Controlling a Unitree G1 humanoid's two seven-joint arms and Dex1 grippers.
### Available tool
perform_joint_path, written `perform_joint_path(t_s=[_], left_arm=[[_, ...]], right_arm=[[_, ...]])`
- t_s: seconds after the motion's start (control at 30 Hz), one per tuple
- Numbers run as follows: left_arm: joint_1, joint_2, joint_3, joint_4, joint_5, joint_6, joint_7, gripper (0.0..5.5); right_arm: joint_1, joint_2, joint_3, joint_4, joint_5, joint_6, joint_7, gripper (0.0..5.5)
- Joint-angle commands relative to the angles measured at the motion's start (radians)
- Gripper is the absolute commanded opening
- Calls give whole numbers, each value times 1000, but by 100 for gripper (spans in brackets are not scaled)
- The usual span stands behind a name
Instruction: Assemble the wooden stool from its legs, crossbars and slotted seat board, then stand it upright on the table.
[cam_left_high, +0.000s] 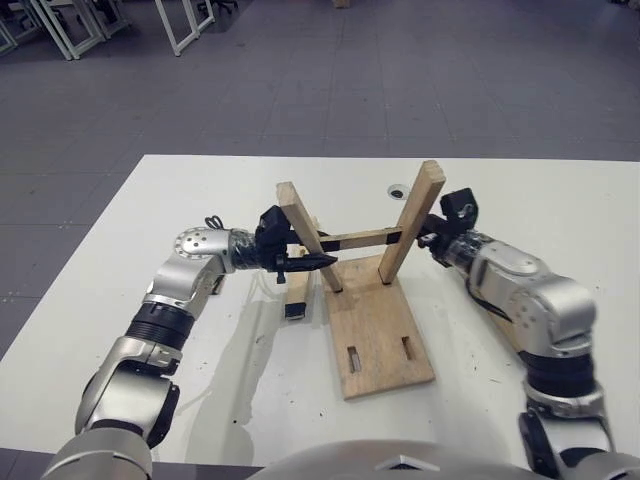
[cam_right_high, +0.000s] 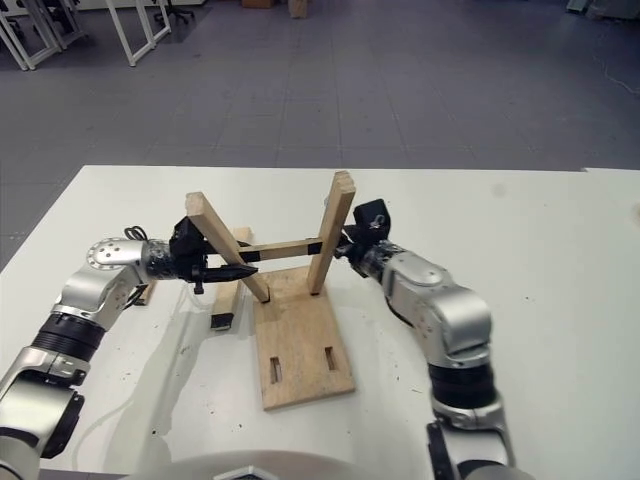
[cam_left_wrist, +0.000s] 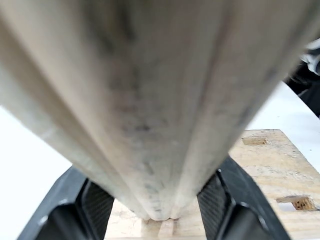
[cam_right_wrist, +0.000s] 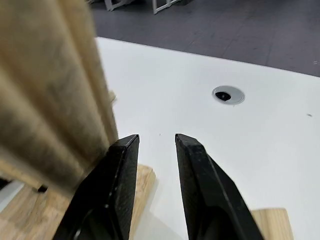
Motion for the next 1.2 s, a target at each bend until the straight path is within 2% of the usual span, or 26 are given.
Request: perform_joint_path(t_s=[0.03,0.1,0.17,0.3,0.43,0.73,0.77,0.83,0.97,1.2], left_arm=[[17,-34,-114,130,198,-42,-67,205],[-17,-44,-111,148,201,-66,-92,205],[-65,-53,-111,155,204,-86,-124,205],[-150,-84,-101,181,207,-90,-153,205],[-154,-107,-96,191,233,-98,-164,205],[-196,-129,-70,175,251,-53,-104,205],[-204,-131,-65,178,255,-51,-98,241],[-215,-138,-46,177,262,-42,-93,275],[-231,-135,-13,149,267,-10,-119,321],[-204,75,-66,94,322,49,-336,434]], right_arm=[[164,-400,-10,-32,60,-13,391,131],[202,-510,28,-43,63,-87,560,131],[184,-492,80,-52,56,-150,615,131],[164,-368,240,-56,-25,-247,575,131],[194,-321,356,-62,-113,-327,552,131],[323,-318,440,-15,-252,-445,491,131],[328,-314,443,-14,-258,-449,485,125],[336,-309,446,-16,-260,-452,474,125],[348,-309,447,-11,-264,-455,461,125],[313,-315,417,45,-276,-484,460,125]])
